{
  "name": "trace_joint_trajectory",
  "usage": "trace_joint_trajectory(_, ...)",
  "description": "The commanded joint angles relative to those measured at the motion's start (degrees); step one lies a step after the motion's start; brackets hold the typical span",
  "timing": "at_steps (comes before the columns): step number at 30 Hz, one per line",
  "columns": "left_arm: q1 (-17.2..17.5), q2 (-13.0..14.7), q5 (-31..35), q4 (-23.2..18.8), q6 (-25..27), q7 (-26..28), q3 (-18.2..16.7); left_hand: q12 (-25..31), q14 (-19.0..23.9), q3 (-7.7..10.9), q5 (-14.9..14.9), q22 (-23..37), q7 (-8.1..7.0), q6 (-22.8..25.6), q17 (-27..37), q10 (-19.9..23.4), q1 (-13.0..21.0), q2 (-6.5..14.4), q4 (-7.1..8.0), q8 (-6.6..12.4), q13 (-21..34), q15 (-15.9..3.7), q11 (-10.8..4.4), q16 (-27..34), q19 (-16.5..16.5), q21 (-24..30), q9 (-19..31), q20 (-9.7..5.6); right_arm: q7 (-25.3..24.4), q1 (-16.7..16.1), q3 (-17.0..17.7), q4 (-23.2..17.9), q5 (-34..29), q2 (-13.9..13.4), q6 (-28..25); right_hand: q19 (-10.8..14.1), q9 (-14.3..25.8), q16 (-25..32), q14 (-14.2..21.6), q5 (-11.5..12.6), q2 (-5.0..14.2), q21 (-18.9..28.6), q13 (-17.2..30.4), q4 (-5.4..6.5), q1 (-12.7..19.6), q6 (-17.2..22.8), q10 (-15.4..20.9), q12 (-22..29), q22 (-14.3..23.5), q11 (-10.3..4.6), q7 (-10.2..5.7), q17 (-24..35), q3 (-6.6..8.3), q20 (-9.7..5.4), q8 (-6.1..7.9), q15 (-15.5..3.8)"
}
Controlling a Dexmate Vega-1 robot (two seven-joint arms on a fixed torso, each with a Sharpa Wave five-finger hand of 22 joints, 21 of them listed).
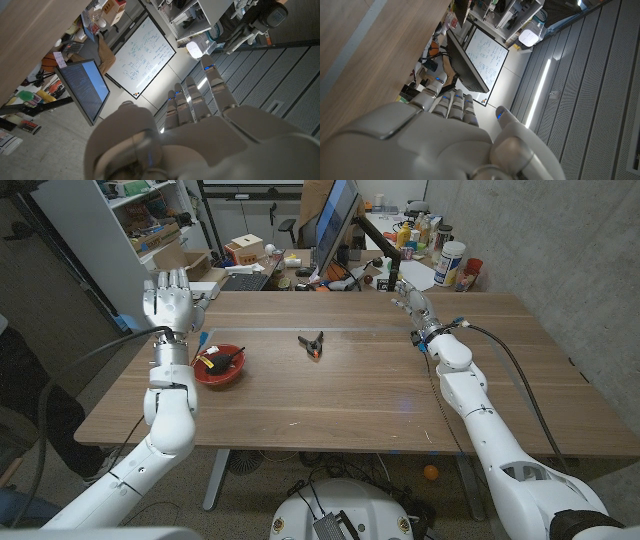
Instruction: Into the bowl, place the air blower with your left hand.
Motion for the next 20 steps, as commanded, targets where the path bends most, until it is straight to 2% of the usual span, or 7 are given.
trace_joint_trajectory(1,1.85,2.63,-16.20,-1.68,-6.18,8.53,-3.68,0.14,-0.50,1.09,-0.33,0.12,0.58,0.24,0.25,-0.16,-1.31,-0.13,0.18,0.11,0.15,0.39,1.03,0.44,-0.99,-0.63,-0.02,0.15,-2.79,-4.30,-0.24,-6.48,-1.33,0.67,-1.94,-0.04,0.10,0.30,0.32,0.26,1.70,0.25,0.13,0.07,0.10,0.62,0.32,-0.09,0.28,-0.12,-0.23,0.20,0.42,-1.70,-0.04,-0.62)
trace_joint_trajectory(7,3.04,4.05,-21.76,-3.19,-8.86,10.62,-4.97,0.13,-0.84,2.01,-0.75,0.20,1.40,-0.10,0.22,-0.68,-4.33,-0.22,0.62,-0.03,0.08,1.31,2.35,0.52,-1.61,-1.35,-0.06,0.28,-3.47,-7.03,0.41,-9.85,-1.24,0.55,-2.58,-0.04,0.10,0.31,0.33,0.25,1.68,0.25,0.13,0.08,0.08,0.64,0.36,-0.07,0.28,-0.12,-0.27,0.20,0.41,-1.66,-0.04,-0.63)
trace_joint_trajectory(10,3.17,4.63,-23.29,-4.28,-9.27,10.61,-5.01,0.20,-0.90,2.21,-0.83,0.23,1.66,-0.03,0.21,-0.61,-5.08,-0.22,0.66,0.00,0.07,1.37,2.50,0.54,-1.62,-1.45,-0.06,0.27,-3.69,-8.02,0.96,-10.63,-1.02,0.46,-2.74,-0.04,0.10,0.30,0.33,0.25,1.68,0.25,0.13,0.09,0.07,0.66,0.37,-0.07,0.28,-0.12,-0.28,0.20,0.42,-1.69,-0.03,-0.63)
trace_joint_trajectory(15,2.58,5.06,-25.10,-5.60,-9.37,10.05,-4.43,0.21,-1.18,2.57,-0.99,0.27,1.99,-0.14,0.20,-0.76,-6.33,-0.23,0.67,-0.04,0.05,1.72,2.53,0.49,-1.55,-1.59,-0.08,0.24,-3.30,-8.27,1.68,-9.36,-0.31,0.32,-1.99,-0.02,0.10,0.31,0.34,0.25,1.68,0.26,0.13,0.10,0.06,0.64,0.39,-0.07,0.28,-0.12,-0.28,0.20,0.42,-1.74,-0.05,-0.65)
trace_joint_trajectory(20,1.35,5.19,-25.00,-5.79,-8.78,10.12,-2.80,0.33,-1.15,2.91,-1.13,0.30,2.28,-0.06,0.18,-0.61,-7.50,-0.31,0.64,0.00,0.03,1.89,2.89,0.58,-1.51,-1.74,-0.09,0.23,-2.35,-6.68,2.19,-6.08,0.56,0.07,0.01,-0.01,0.10,0.31,0.36,0.25,1.67,0.27,0.13,0.11,0.05,0.63,0.38,-0.07,0.28,-0.07,-0.27,0.20,0.42,-1.72,-0.05,-0.64)
